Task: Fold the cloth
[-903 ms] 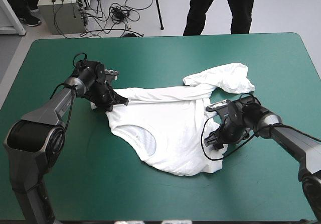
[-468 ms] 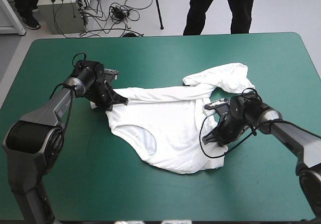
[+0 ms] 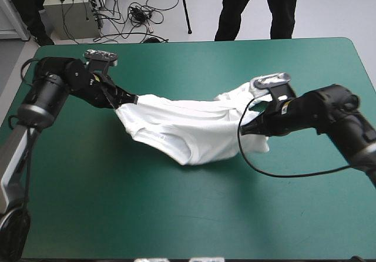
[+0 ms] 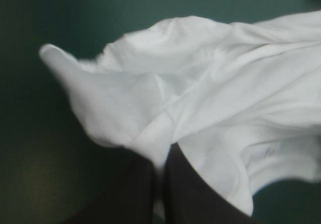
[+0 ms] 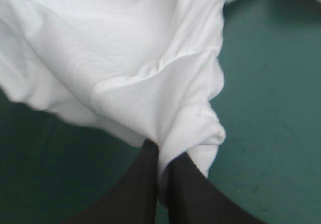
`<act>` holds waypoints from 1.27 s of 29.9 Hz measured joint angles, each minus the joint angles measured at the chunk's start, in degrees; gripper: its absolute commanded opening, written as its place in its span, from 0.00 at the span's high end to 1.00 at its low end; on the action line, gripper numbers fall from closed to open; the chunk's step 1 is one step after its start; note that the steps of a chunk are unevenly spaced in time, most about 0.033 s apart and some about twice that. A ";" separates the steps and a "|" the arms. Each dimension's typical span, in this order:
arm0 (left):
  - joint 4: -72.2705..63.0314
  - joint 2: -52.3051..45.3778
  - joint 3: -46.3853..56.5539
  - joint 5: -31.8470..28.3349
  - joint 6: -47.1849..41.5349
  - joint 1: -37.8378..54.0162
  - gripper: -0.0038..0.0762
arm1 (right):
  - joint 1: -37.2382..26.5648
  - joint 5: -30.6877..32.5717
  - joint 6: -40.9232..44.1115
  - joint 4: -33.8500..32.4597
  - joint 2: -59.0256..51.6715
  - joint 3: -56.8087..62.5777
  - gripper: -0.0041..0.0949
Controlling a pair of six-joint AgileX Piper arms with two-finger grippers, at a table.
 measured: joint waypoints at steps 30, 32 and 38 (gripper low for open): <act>-18.63 -25.26 -46.56 -4.82 9.41 0.00 0.96 | 0.00 5.10 -0.87 5.15 -7.82 -65.87 0.98; -19.88 -26.45 -46.85 -4.82 9.90 0.00 0.96 | 0.00 5.16 -1.31 6.88 -8.59 -66.19 0.98; -20.59 -29.96 -46.97 -3.84 10.41 0.00 0.96 | 0.00 7.30 -1.63 8.65 -11.53 -66.30 0.97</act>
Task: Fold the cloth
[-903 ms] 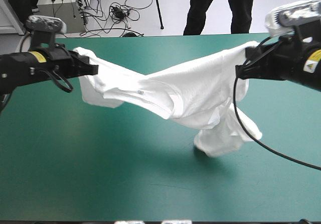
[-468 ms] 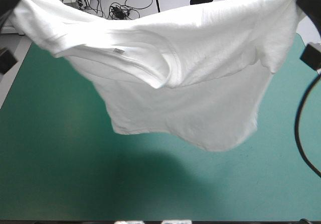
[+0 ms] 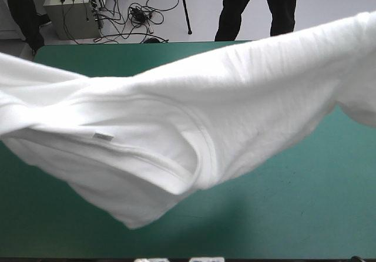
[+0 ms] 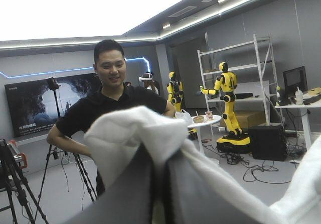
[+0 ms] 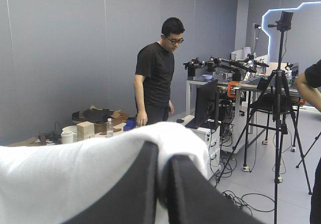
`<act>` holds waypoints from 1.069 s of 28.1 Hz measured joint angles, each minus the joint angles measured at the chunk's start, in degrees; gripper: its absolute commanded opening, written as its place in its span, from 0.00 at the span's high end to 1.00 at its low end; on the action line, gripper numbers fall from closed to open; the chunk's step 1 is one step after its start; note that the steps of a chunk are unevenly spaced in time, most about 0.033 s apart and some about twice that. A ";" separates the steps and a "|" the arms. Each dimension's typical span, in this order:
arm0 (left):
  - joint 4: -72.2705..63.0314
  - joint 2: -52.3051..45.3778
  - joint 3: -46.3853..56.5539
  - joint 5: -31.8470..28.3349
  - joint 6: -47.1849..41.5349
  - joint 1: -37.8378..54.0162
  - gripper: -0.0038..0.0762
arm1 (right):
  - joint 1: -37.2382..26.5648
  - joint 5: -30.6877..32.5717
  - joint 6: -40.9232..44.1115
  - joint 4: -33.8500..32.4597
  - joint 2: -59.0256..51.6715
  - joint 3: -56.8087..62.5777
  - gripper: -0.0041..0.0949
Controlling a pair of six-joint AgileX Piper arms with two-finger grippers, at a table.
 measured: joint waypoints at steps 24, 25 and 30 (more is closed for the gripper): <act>9.04 10.18 26.61 1.10 -2.48 0.00 0.96 | 0.00 -1.22 3.25 -11.56 7.60 48.01 0.98; 9.64 12.07 26.84 0.01 -2.56 0.00 0.96 | 0.00 -2.38 3.25 -12.97 9.83 48.56 0.98; 12.24 26.19 27.26 -7.12 -2.62 0.00 0.96 | -0.40 -10.77 3.47 -21.30 20.41 47.56 0.98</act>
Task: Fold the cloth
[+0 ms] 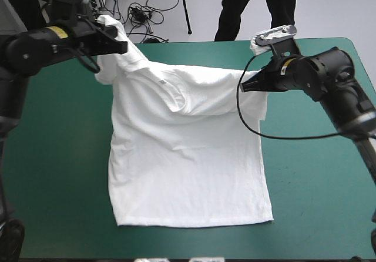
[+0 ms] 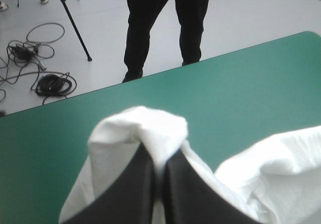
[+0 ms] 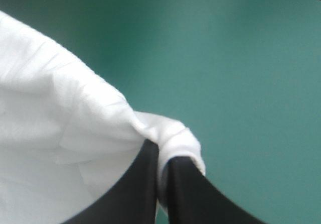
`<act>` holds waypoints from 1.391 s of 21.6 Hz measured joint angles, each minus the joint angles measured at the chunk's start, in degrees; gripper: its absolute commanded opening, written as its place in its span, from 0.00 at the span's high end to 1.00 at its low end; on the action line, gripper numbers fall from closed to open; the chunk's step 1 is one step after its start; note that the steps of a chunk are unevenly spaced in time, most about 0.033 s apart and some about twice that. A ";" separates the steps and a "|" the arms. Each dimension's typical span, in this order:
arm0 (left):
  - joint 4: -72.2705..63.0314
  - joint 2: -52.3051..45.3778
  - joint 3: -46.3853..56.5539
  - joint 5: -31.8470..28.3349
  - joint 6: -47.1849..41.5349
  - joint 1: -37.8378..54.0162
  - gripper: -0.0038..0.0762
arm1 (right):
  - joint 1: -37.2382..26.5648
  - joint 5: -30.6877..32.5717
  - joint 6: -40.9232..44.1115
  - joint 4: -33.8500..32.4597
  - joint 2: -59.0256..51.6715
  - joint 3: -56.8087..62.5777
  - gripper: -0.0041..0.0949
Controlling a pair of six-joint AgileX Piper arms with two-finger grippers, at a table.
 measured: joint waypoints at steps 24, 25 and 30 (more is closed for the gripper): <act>-0.25 22.92 -2.79 -3.14 7.06 0.00 0.25 | -15.60 -5.04 -4.28 4.21 22.58 -13.35 0.19; 1.91 20.45 -2.79 -2.02 6.13 0.00 0.25 | -17.07 -4.50 -4.34 4.96 20.64 -13.35 0.20; 8.11 6.61 0.23 7.75 -0.50 -0.06 0.27 | -19.09 2.80 -5.04 6.85 8.78 -12.28 0.21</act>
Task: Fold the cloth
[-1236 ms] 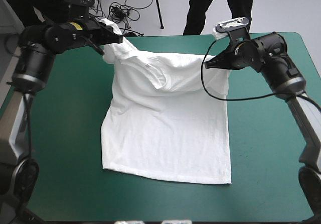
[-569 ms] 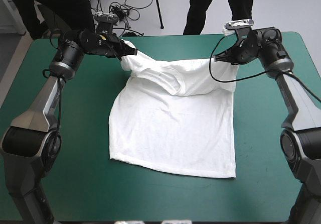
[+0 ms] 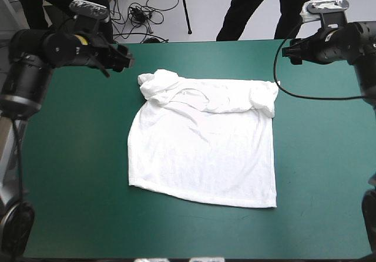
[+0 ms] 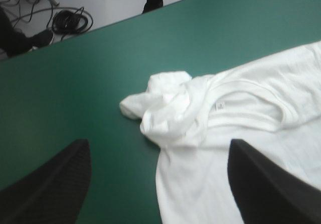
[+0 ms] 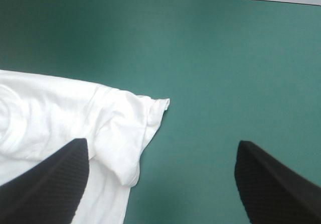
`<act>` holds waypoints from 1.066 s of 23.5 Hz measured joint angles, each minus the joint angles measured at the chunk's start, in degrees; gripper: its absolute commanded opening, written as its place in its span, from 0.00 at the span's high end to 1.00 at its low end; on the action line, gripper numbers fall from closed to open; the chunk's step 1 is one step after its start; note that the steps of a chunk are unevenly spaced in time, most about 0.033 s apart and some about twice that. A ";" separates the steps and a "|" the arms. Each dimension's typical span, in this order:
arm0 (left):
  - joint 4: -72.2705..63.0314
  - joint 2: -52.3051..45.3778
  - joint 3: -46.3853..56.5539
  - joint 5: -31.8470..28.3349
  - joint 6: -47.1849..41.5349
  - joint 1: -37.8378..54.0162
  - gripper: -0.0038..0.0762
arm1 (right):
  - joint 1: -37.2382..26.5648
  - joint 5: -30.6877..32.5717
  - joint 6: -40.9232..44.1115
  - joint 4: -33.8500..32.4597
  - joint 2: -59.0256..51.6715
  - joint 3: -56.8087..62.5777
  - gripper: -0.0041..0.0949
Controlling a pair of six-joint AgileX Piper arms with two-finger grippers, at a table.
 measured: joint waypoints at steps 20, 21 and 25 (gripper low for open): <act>4.91 -14.03 50.00 3.04 -20.74 -12.24 0.27 | 12.08 9.06 2.80 -1.23 -28.48 35.40 0.32; 4.48 -12.73 50.52 2.12 -20.99 -12.94 0.27 | 12.08 8.72 2.80 -1.23 -28.74 36.01 0.32; 4.14 -7.86 51.15 -0.72 -22.07 -14.32 0.27 | 12.08 7.94 2.80 -1.28 -29.86 38.98 0.32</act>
